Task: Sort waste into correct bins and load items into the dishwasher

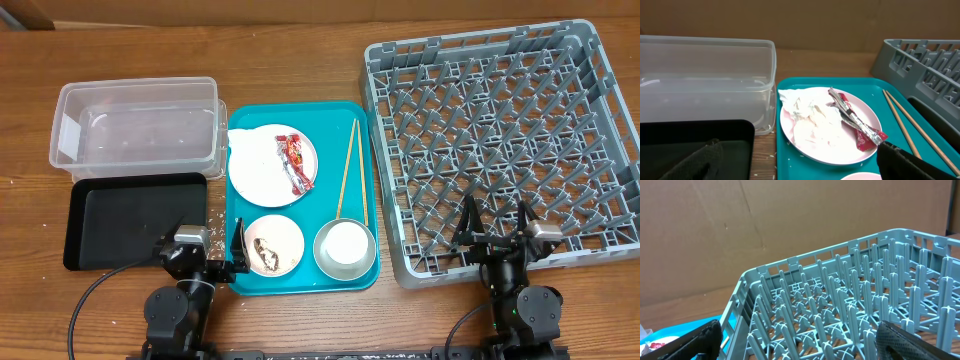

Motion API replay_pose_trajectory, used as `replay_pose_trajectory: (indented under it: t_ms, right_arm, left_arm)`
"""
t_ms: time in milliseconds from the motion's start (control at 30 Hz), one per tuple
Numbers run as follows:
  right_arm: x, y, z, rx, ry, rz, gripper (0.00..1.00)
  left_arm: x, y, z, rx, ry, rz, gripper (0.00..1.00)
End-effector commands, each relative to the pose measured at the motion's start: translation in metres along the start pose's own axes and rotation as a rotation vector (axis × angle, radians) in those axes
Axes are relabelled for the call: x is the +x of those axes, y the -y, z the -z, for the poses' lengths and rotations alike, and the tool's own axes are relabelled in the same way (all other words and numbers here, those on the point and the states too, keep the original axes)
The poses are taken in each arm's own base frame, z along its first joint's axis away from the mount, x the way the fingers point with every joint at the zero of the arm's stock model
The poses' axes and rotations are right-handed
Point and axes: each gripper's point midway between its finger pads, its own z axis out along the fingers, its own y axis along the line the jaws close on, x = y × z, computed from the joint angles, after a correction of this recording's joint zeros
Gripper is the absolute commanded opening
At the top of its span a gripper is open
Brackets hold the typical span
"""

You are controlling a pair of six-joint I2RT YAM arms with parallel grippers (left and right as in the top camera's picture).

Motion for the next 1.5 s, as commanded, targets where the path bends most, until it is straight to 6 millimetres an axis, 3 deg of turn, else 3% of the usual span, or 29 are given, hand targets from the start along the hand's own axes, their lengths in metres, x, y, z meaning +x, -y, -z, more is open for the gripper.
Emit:
replay_pose_trajectory:
  t_ms: [0,1333,1467]
  right_arm:
    - [0.0016,0.0010,-0.0001,0.001,0.004,-0.004,1.00]
    - [0.0016,0.0010,-0.0001,0.001,0.004,-0.004,1.00]
    - [0.0032,-0.0049,0.0000,-0.033,-0.005,-0.004,1.00]
  left_arm:
    - [-0.0005,0.0000,0.0002,0.002,0.006,0.011,1.00]
    - [-0.0007,0.0003,0.0003,0.004,0.007,0.011,1.00]
    - [-0.0003,0.0088,0.0005,0.053,0.003,0.025,1.00]
